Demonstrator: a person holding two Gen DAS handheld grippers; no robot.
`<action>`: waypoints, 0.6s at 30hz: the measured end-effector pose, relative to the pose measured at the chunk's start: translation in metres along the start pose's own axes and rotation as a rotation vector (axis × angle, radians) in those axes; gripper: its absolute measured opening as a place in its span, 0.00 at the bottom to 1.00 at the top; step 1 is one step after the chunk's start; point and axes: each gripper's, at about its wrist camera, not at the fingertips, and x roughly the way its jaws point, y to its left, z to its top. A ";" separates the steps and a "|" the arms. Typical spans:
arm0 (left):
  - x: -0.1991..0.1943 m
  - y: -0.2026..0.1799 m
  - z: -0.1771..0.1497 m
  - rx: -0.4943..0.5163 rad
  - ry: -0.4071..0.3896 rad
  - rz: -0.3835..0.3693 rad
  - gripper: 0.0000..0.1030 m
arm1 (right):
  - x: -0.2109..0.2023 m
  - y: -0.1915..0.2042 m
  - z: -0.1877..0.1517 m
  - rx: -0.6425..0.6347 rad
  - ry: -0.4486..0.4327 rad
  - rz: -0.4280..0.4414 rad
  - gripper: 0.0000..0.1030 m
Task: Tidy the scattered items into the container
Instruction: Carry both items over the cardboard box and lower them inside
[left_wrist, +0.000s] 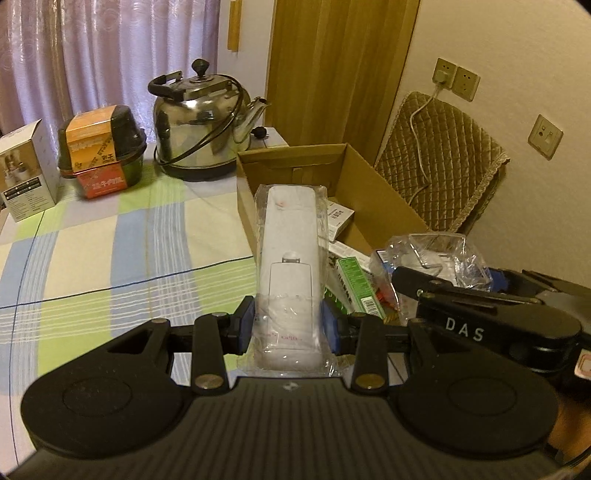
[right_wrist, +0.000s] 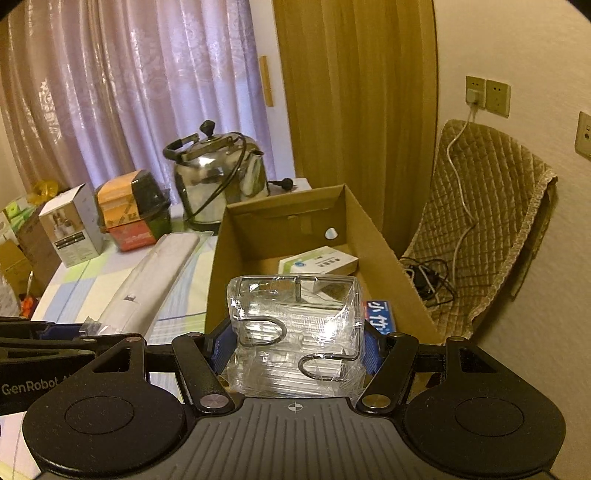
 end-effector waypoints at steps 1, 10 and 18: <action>0.001 -0.001 0.001 0.000 0.000 -0.002 0.32 | 0.001 -0.001 0.001 -0.001 0.000 -0.002 0.67; 0.016 -0.008 0.012 -0.007 0.002 -0.011 0.32 | 0.014 -0.013 0.009 -0.010 0.001 -0.018 0.67; 0.034 -0.014 0.024 -0.016 0.007 -0.017 0.32 | 0.027 -0.025 0.018 -0.025 -0.001 -0.031 0.67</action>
